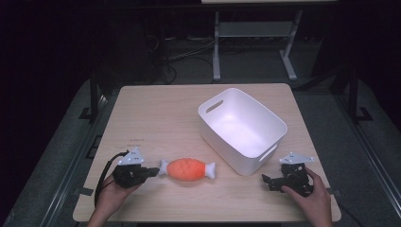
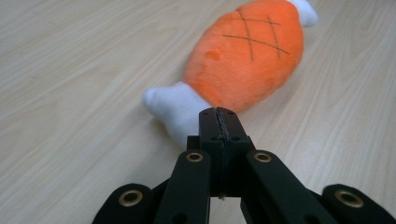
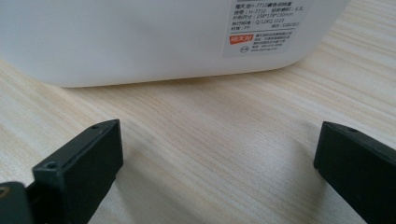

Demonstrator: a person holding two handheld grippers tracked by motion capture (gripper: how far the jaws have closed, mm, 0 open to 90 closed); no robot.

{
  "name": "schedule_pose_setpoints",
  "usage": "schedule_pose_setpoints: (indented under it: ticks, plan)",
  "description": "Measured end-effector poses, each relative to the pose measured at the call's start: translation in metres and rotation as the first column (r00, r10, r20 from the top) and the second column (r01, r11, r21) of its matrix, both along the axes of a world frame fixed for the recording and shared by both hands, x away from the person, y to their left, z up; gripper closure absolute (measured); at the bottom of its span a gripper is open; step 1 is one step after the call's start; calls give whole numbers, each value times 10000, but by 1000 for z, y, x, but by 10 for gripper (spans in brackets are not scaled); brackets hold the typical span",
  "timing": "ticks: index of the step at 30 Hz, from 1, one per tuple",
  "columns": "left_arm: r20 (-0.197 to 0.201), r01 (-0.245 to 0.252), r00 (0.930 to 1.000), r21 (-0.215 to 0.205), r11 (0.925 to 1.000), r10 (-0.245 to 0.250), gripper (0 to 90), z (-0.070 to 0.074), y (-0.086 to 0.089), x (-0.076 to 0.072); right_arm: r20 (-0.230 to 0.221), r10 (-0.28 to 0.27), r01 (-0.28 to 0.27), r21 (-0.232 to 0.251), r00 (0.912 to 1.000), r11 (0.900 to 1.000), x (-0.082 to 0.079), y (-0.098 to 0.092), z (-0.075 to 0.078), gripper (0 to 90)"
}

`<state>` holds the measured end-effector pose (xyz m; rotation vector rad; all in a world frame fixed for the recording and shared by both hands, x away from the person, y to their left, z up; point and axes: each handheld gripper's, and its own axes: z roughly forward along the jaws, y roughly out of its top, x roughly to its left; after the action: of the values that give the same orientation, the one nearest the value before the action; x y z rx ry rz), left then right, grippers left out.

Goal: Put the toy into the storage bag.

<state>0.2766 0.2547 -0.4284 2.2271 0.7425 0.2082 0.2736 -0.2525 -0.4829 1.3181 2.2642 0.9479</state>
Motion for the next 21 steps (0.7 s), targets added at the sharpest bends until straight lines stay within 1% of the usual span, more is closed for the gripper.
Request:
schedule_pose_setpoints:
  ticks: [4, 7, 8, 10, 16, 17, 21]
  plan:
    - [-235, 237, 9995, 201, 9995, -232, 897, -7, -10, 1, 0, 1, -1, -2, 10000, 10000, 0, 0, 0, 7]
    - [-338, 355, 9989, 591, 9976, -335, 897, -13, -17, 3, -2, -2, 2, 1, 10000, 10000, 0, 0, 0, 7]
    - [-362, 368, 9987, 659, 9972, -344, 897, -15, -18, 5, -1, 0, 0, 0, 10000, 10000, 0, 0, 0, 7]
    - [-384, 325, 9988, 761, 9966, -297, 897, -17, -20, 7, 0, -1, 1, -1, 10000, 10000, 0, 0, 0, 7]
    - [-265, 138, 9996, 912, 9957, -114, 897, -18, -24, 16, -1, -1, 1, 0, 10000, 10000, 0, 0, 0, 7]
    - [-306, 116, 9995, 957, 9953, -88, 897, -18, -24, 17, -1, -1, 1, 1, 10000, 10000, 0, 0, 0, 7]
    - [-254, 0, 9997, 968, 9953, 25, 897, -18, -25, 23, 0, -2, 2, 2, 10000, 10000, 0, 0, 0, 7]
